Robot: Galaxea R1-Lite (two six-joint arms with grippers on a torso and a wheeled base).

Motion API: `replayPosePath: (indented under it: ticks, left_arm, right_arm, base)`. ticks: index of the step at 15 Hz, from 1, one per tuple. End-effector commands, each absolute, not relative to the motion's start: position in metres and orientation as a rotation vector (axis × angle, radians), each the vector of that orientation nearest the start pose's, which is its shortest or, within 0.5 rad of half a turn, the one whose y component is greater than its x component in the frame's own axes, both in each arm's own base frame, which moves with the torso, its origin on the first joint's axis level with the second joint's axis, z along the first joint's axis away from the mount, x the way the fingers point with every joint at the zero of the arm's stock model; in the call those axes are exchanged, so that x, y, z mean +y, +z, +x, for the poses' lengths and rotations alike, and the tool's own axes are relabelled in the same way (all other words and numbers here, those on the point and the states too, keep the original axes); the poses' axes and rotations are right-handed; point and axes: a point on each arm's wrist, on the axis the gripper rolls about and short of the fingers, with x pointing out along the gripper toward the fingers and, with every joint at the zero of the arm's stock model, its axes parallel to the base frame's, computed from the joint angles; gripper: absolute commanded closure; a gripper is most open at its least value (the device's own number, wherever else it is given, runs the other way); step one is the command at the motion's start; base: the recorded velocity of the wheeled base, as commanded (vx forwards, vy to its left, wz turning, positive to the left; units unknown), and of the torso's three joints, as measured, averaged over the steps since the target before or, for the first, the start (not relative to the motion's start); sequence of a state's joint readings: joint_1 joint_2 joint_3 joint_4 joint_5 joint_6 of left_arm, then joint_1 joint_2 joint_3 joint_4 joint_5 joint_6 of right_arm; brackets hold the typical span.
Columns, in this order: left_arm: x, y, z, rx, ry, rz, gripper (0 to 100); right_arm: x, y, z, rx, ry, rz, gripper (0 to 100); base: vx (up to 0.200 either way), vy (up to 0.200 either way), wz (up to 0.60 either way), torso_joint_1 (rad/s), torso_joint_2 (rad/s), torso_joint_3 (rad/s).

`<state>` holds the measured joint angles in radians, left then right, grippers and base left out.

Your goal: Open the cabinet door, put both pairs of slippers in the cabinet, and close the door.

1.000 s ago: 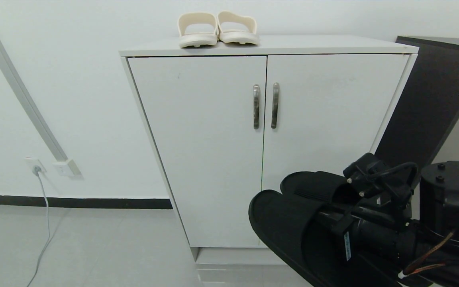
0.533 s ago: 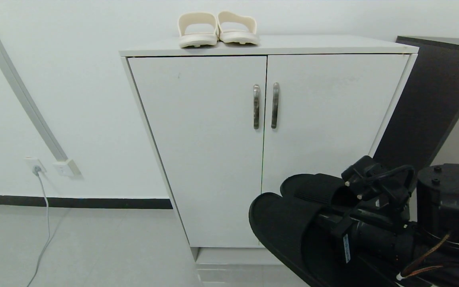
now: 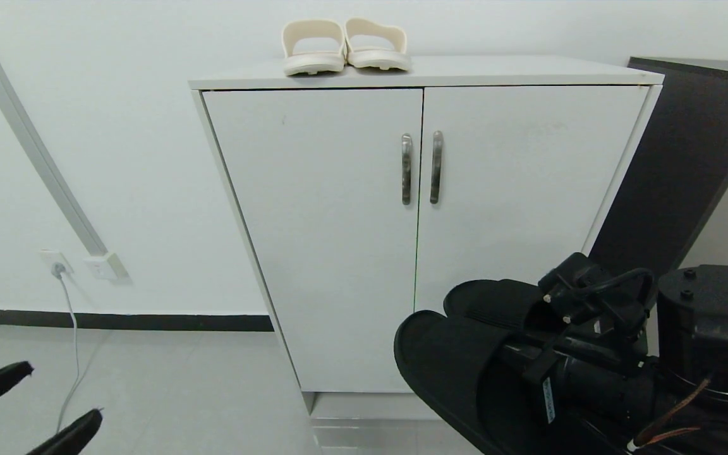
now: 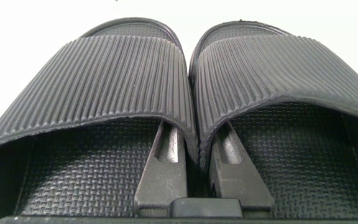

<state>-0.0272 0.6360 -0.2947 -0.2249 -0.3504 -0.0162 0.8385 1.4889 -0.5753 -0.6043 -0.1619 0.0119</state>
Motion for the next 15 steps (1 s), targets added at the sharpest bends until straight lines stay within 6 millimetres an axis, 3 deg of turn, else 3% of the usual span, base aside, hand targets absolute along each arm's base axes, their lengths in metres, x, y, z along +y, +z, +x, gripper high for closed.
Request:
replayPosePath:
  ticks: [1, 7, 12, 15]
  left_arm:
    - [-0.016, 0.188, 0.089, 0.201, -0.449, -0.045, 0]
    - [-0.046, 0.206, 0.147, 0.206, -0.608, -0.033, 0]
    - [-0.084, 0.230, 0.174, 0.150, -0.766, -0.010, 0]
    - [-0.102, 0.232, 0.198, 0.152, -0.806, 0.009, 0]
  right_arm:
    - [0.176, 0.175, 0.163, 0.282, 0.671, -0.141, 100]
    - [0.177, 0.176, 0.161, 0.275, 0.673, -0.146, 100]
    - [0.176, 0.177, 0.161, 0.274, 0.675, -0.145, 100]
    - [0.176, 0.176, 0.160, 0.275, 0.675, -0.146, 100]
  base:
    - [0.000, 0.000, 0.00, 0.000, 0.00, 0.000]
    - [0.000, 0.000, 0.00, 0.000, 0.00, 0.000]
    - [0.000, 0.000, 0.00, 0.000, 0.00, 0.000]
    - [0.000, 0.000, 0.00, 0.000, 0.00, 0.000]
